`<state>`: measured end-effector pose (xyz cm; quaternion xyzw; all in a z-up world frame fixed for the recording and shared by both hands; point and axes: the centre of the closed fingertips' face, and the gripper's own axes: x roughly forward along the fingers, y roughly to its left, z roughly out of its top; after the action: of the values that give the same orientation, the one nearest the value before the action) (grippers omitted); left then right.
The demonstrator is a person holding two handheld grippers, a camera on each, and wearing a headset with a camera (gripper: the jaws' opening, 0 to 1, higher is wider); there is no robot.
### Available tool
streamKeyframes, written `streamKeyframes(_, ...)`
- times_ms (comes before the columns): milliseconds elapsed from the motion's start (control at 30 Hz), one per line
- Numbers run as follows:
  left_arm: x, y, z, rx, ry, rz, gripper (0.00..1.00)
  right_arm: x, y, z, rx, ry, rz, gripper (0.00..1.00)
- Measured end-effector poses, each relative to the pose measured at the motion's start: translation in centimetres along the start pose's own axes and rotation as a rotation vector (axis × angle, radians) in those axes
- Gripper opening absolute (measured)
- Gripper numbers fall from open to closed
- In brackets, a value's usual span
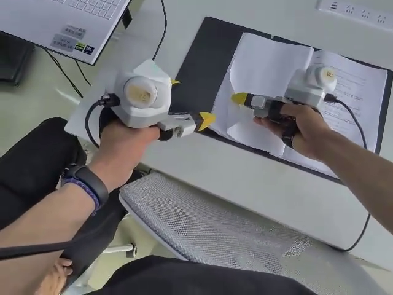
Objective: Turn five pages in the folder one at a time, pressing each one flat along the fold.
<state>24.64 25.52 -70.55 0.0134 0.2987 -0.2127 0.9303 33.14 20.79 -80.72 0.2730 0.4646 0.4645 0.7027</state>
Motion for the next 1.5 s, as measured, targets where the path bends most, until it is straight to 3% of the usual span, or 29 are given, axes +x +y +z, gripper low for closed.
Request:
streamKeyframes(500, 0.4, -0.1, 0.0, 0.006, 0.006, -0.009, 0.60, 0.1, 0.0, 0.2, -0.012, -0.008, -0.002, 0.00)
streamKeyframes(833, 2.4, -1.8, 0.4, 0.048, 0.020, -0.064, 0.55, -0.5, 1.7, 0.8, -0.066, -0.031, 0.025, 0.02)
streamKeyframes(1033, 3.6, -2.8, 0.9, 0.077, 0.021, -0.104, 0.50, -1.2, 2.4, 1.2, -0.094, -0.040, 0.029, 0.05)
streamKeyframes(1200, 3.9, -3.6, 1.9, 0.088, -0.003, -0.134, 0.41, -2.0, 3.2, 1.6, -0.110, -0.063, 0.046, 0.08)
streamKeyframes(1500, 5.6, -4.2, 0.7, 0.127, 0.038, -0.170, 0.27, -3.5, 4.3, 1.8, -0.144, -0.074, 0.043, 0.12)
